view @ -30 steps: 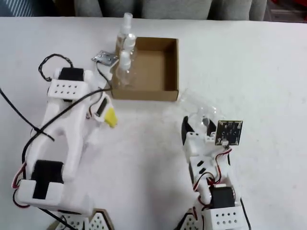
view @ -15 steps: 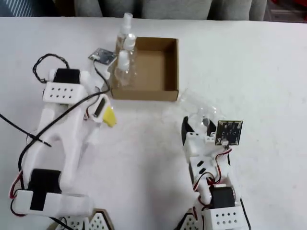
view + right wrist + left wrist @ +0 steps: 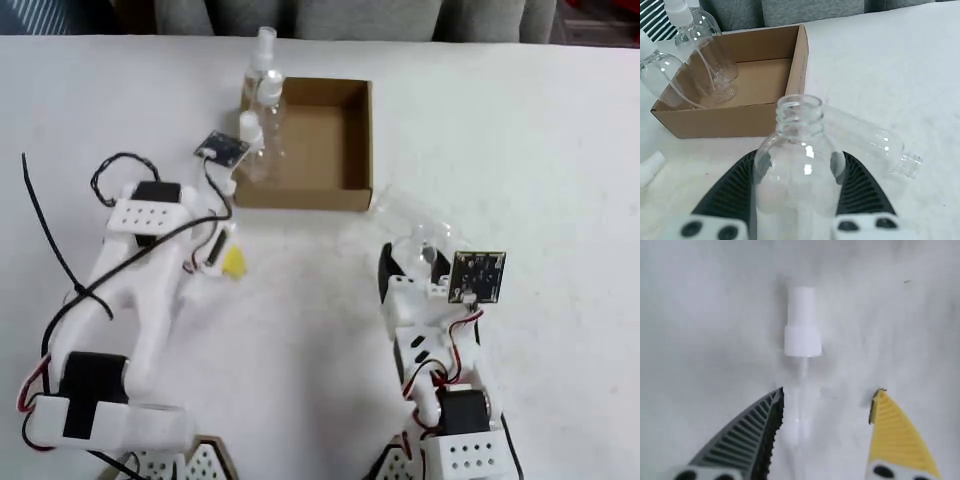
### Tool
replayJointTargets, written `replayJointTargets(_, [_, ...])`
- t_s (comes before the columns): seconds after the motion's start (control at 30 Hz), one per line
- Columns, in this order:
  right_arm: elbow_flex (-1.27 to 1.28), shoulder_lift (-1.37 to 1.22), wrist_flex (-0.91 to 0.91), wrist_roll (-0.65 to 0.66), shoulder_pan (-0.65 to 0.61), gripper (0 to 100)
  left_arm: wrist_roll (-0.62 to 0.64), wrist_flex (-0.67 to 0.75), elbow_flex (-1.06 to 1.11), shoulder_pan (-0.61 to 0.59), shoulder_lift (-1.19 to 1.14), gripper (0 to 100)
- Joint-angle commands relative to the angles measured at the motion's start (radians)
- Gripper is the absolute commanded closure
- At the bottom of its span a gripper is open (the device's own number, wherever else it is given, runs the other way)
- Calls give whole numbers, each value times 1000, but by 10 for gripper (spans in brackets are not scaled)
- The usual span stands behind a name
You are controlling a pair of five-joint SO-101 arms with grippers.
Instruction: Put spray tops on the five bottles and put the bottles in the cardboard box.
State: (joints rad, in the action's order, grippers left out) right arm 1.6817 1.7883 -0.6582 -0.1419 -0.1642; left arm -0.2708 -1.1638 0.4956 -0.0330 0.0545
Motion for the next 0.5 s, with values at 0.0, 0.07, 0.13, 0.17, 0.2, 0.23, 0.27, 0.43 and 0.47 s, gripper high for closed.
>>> replayJointTargets(0.0, [9, 13, -2, 0, 2, 982, 14, 81, -15, -2, 15, 722])
replayJointTargets(0.07, [9, 13, -2, 0, 2, 982, 14, 84, -46, -1, -45, 722])
replayJointTargets(0.13, [9, 13, -2, 0, 2, 982, 14, 80, -95, -2, -125, 722])
replayJointTargets(0.17, [9, 13, -2, 0, 2, 982, 14, 80, -121, -7, -163, 722])
replayJointTargets(0.2, [9, 13, -2, 0, 2, 982, 17, 80, -144, -10, -199, 722])
replayJointTargets(0.23, [9, 13, -2, 0, 2, 982, 20, 80, -161, -10, -231, 722])
replayJointTargets(0.27, [9, 13, -2, 0, 2, 982, 20, 80, -176, -10, -260, 722])
replayJointTargets(0.43, [9, 13, -4, 0, 2, 982, 20, 95, -216, -4, -320, 779])
replayJointTargets(0.47, [9, 13, -4, 0, 2, 982, 20, 109, -218, -4, -321, 806])
